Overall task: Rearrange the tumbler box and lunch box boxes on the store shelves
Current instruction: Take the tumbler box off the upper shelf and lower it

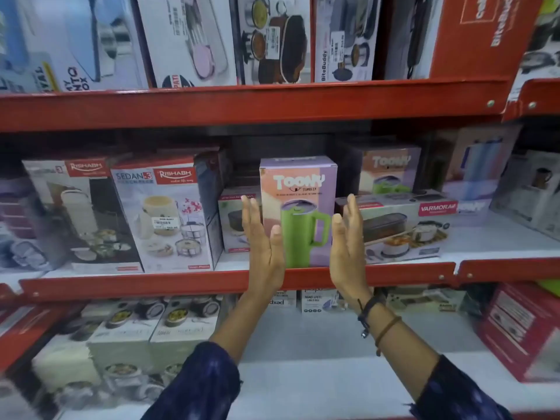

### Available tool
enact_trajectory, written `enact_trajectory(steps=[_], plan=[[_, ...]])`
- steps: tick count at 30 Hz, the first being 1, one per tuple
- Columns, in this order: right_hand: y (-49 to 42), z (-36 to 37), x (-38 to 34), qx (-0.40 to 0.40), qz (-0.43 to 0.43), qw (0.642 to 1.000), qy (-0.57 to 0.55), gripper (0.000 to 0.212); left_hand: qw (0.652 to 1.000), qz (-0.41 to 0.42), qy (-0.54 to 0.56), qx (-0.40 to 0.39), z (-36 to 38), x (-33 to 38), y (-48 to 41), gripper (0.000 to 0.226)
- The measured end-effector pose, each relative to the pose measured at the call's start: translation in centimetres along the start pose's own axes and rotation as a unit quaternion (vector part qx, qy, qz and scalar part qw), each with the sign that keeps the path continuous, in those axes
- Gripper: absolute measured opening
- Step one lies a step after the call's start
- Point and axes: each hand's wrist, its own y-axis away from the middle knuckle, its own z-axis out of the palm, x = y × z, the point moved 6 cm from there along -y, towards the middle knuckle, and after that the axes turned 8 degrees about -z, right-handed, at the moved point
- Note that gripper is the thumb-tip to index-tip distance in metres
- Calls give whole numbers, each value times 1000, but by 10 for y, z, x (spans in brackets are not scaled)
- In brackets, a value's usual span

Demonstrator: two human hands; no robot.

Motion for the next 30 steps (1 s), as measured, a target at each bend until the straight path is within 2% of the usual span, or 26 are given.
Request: enact_trajectory(steps=[2,5,11,20,26,30], plan=[[-2,7,6,-13,34,999,-9,58,997,-77,21,-4,0,-13,-2,60],[-15,11,16,-33,55,998,11,56,992,-118,23,-41,-1,-18,-8,57],[-41,-1,19,-55,25,994,86,45,988,-105,-104,-37,-16,-20,-46,41],[-27,-19,-9,-27,-18,999,0,46,995,-100,13,-11,-43,7,-28,43],[-23,-48,-48,3,-74,997,12,39,995,-83,44,32,-56,47,-8,47],[-9,-74,-60,4,-85,996,12,39,995,-75,59,23,-57,67,9,50]])
